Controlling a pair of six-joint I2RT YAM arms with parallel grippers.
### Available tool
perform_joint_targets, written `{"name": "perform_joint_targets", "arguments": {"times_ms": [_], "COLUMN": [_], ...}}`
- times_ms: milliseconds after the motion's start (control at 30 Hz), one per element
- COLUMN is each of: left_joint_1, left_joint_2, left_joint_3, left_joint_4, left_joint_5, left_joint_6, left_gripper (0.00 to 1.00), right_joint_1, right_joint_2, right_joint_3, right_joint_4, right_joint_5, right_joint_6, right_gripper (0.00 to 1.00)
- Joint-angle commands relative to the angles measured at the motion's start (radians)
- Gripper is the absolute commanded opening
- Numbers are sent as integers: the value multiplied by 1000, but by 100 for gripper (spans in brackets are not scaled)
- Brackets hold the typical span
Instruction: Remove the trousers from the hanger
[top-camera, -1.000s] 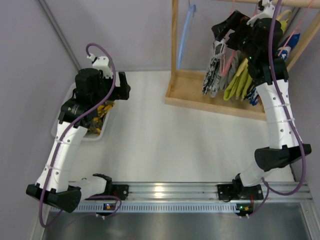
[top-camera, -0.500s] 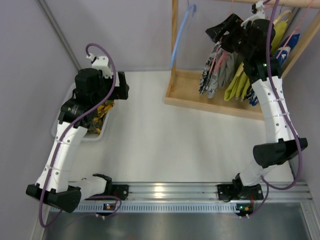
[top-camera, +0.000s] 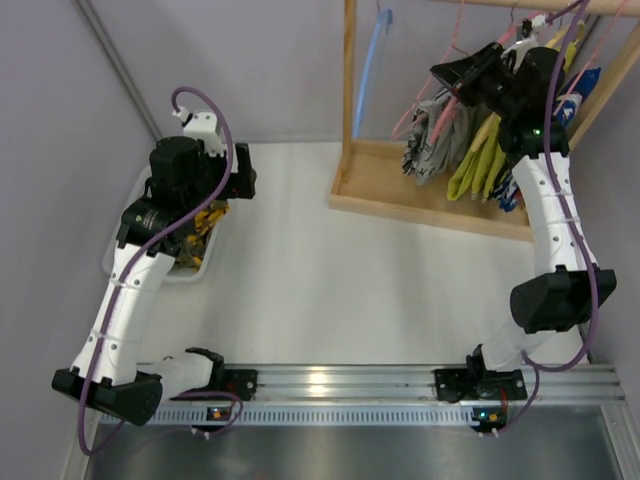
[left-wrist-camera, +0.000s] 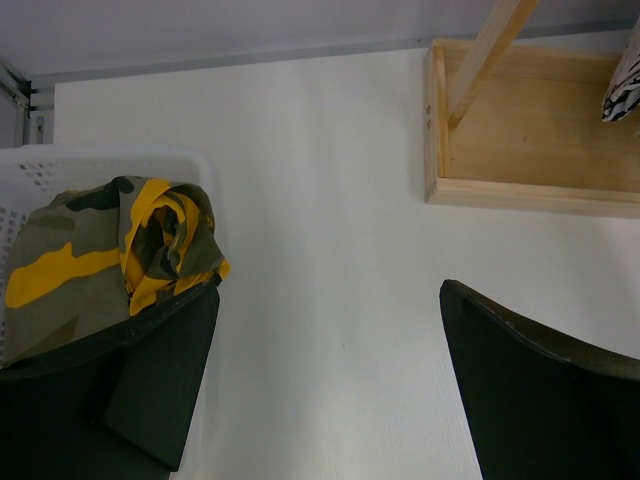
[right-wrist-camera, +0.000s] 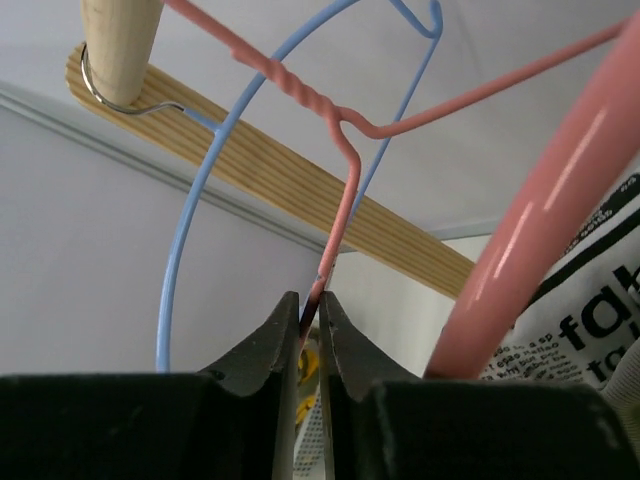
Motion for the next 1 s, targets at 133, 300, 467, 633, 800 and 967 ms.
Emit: {"name": "perform_joint_targets", "arguments": {"times_ms": [133, 300, 467, 633, 800, 967], "left_joint_1": [3, 3, 5, 3, 3, 5], "left_joint_2": [1, 10, 19, 29, 27, 24], "left_joint_3": [20, 28, 31, 36, 33, 30], "left_joint_4": [53, 53, 53, 53, 53, 51], "left_joint_5": [-10, -10, -6, -10, -10, -10], "left_joint_6": [11, 13, 11, 11, 13, 13], "left_gripper": [99, 99, 99, 99, 99, 99], "right_joint_1": [-34, -32, -8, 29, 58, 70], "right_joint_2": [-2, 7, 32, 70, 84, 107], "right_joint_3": [23, 0, 19, 76, 92, 113], "right_joint_4": [194, 180, 185, 141, 91, 102], "right_joint_5": [-70, -63, -47, 2, 65, 76], "right_joint_6": [95, 131, 141, 137, 154, 161], "right_gripper": [10, 25, 30, 42, 53, 50]}}
